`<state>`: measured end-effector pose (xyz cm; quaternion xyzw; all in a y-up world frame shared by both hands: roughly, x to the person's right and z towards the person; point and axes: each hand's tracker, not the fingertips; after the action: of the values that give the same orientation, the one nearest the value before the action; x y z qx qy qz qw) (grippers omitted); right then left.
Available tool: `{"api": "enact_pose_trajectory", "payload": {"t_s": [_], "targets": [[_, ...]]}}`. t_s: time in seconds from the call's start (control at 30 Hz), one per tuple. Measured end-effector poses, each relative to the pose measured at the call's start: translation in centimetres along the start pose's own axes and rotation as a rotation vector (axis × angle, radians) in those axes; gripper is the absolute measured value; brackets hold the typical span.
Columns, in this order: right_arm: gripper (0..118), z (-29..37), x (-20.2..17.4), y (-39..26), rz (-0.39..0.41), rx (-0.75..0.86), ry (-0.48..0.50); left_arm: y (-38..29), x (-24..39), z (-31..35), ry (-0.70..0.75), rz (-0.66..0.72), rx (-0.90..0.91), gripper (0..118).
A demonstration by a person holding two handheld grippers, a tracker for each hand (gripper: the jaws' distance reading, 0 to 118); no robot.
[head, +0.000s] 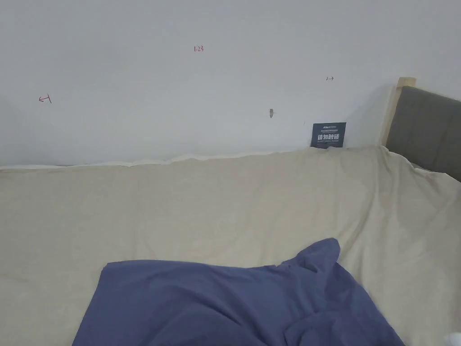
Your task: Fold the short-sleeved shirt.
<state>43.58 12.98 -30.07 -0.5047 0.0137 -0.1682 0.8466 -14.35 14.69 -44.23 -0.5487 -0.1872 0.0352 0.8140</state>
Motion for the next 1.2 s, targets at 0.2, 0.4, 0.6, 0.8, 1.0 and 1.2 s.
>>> {"api": "enact_pose_trajectory", "payload": {"t_s": [0.2, 0.4, 0.6, 0.8, 1.0, 1.2], "targets": [[5, -3.9, 2.3, 0.5, -0.064, -0.188, -0.026, -0.6, -1.7, -3.8, 0.01, -0.017, -0.214, 2], [15, -8.3, 3.0, 2.0, -0.095, -0.313, -0.107, -0.6, -2.3, -8.6, 0.077, 0.008, -0.289, 15], [36, -9.5, 3.8, 2.1, -0.194, -0.347, -0.072, 0.3, -4.1, -10.1, 0.067, 0.125, -0.318, 20], [107, -9.6, 4.5, 0.3, -0.324, -0.228, 0.174, -1.3, -6.0, -9.3, -0.036, 0.305, -0.24, 20], [110, -9.0, -0.1, 1.9, -0.071, -0.341, -0.05, -0.7, -3.3, -4.6, 0.048, 0.28, -0.072, 73], [110, -2.5, -3.3, 2.6, 0.119, -0.156, -0.097, 0.5, 0.3, 1.5, 0.092, 0.097, 0.096, 73]]}}
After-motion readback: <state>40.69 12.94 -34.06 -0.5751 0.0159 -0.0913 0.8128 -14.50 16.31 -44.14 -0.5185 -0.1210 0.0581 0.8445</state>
